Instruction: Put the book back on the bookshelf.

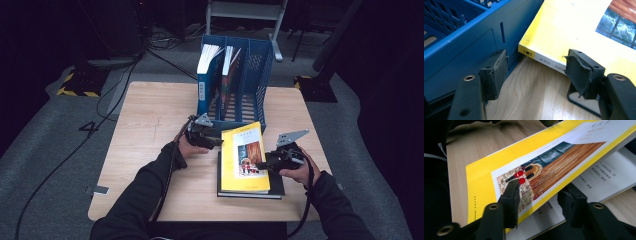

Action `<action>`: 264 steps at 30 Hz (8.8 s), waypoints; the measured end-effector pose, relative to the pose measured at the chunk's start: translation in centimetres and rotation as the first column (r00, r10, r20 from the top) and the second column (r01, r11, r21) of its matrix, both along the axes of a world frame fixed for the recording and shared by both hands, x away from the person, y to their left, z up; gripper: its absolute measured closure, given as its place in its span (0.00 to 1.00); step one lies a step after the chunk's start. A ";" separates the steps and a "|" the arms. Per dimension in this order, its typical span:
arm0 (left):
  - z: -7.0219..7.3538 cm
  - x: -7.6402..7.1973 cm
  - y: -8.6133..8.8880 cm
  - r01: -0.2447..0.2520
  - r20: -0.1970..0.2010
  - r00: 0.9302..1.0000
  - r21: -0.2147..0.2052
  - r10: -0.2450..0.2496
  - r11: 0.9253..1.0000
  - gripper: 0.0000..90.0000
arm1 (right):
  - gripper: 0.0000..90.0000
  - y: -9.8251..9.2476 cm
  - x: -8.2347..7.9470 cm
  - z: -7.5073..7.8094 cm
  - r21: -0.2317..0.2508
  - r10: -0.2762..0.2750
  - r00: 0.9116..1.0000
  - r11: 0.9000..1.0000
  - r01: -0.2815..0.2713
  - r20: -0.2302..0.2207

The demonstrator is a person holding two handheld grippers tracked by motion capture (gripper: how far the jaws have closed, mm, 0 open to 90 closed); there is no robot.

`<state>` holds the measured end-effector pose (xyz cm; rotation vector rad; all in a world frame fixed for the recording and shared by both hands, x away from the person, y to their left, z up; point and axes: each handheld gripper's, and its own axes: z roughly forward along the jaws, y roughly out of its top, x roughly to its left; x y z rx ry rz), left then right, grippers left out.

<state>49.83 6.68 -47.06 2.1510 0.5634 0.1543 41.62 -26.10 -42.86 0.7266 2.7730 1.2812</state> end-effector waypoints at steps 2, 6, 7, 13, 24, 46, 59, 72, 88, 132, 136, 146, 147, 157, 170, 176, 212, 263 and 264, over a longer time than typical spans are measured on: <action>-0.2 0.0 0.1 -0.015 -0.005 1.000 0.021 0.015 1.000 0.38 | 0.72 -0.3 0.2 -0.1 0.012 -0.009 1.000 1.000 0.009 -0.014; -0.2 -0.1 0.5 -0.016 0.003 1.000 0.047 0.016 0.999 0.37 | 0.78 -0.6 0.3 -0.7 0.038 -0.026 0.999 0.999 0.027 -0.023; -0.2 -0.1 0.5 -0.016 0.003 1.000 0.047 0.016 0.999 0.37 | 0.79 -0.6 0.3 -0.8 0.049 -0.026 0.999 0.998 0.027 -0.025; -0.7 0.0 0.6 -0.035 0.013 0.999 0.088 0.034 0.996 0.38 | 0.81 -0.6 0.0 -0.8 0.067 -0.022 1.000 0.998 0.022 0.006; -1.3 -0.4 0.2 -0.019 0.005 1.000 0.081 0.019 0.996 0.56 | 0.84 -0.7 -0.5 -0.6 0.121 -0.007 0.998 0.993 -0.001 0.070; 5.0 -1.6 -1.1 0.163 0.101 0.983 -0.105 -0.152 0.981 0.84 | 0.80 0.3 0.2 1.5 0.194 0.009 0.990 0.980 -0.036 0.138; 9.7 -4.4 -1.5 0.194 0.218 0.961 -0.105 -0.168 0.975 0.87 | 0.93 -0.8 -1.8 3.2 0.270 -0.084 0.935 0.963 -0.013 0.345; 10.4 -7.2 -1.2 0.158 0.263 0.957 -0.124 -0.121 0.980 0.65 | 0.94 -2.1 -5.0 2.9 0.279 -0.057 0.895 0.957 -0.077 0.442; 7.3 -11.7 0.1 0.156 0.179 0.974 -0.073 -0.141 0.985 0.30 | 0.94 -2.4 -5.7 2.9 0.268 -0.047 0.887 0.959 -0.089 0.460; 10.5 -10.9 -6.0 0.284 0.274 0.937 -0.231 -0.218 0.931 0.79 | 0.76 -3.4 -6.4 3.5 0.266 -0.129 0.845 0.964 -0.016 0.519; 10.6 -10.9 -6.0 0.270 0.271 0.940 -0.221 -0.207 0.937 0.79 | 0.72 -4.9 -6.4 4.0 0.316 -0.219 0.820 0.948 0.049 0.529; 10.9 -10.9 -6.2 0.269 0.266 0.940 -0.195 -0.214 0.943 0.79 | 0.50 -4.4 -4.9 2.9 0.300 -0.248 0.873 0.946 0.125 0.420; 10.9 -10.9 -6.2 0.268 0.267 0.940 -0.191 -0.213 0.944 0.79 | 0.50 -4.2 -4.8 2.7 0.292 -0.242 0.879 0.948 0.124 0.411; 12.1 -10.6 -6.9 0.260 0.255 0.945 -0.199 -0.206 0.945 0.72 | 0.53 -3.6 -4.7 2.3 0.278 -0.218 0.890 0.954 0.108 0.401; 13.1 -10.3 -8.2 0.248 0.256 0.946 -0.176 -0.199 0.953 0.76 | 0.53 -3.7 -4.8 2.4 0.274 -0.212 0.888 0.956 0.102 0.408; 13.1 -10.3 -8.2 0.255 0.250 0.946 -0.183 -0.206 0.949 0.81 | 0.53 -3.7 -4.8 2.4 0.276 -0.212 0.890 0.956 0.102 0.404; 16.8 -6.9 -4.6 -0.061 0.259 0.959 -0.221 0.118 0.973 0.84 | 0.48 -5.1 -3.7 1.5 0.256 -0.280 0.891 0.947 0.195 0.358; 18.8 5.1 -9.7 -0.561 0.241 0.769 -0.190 0.592 0.806 0.84 | 0.46 -4.3 -3.0 -0.4 0.141 -0.228 0.919 0.971 0.192 0.322; 18.7 5.3 -9.8 -0.566 0.237 0.767 -0.190 0.597 0.802 0.84 | 0.46 -4.3 -3.0 -0.5 0.140 -0.228 0.919 0.971 0.192 0.323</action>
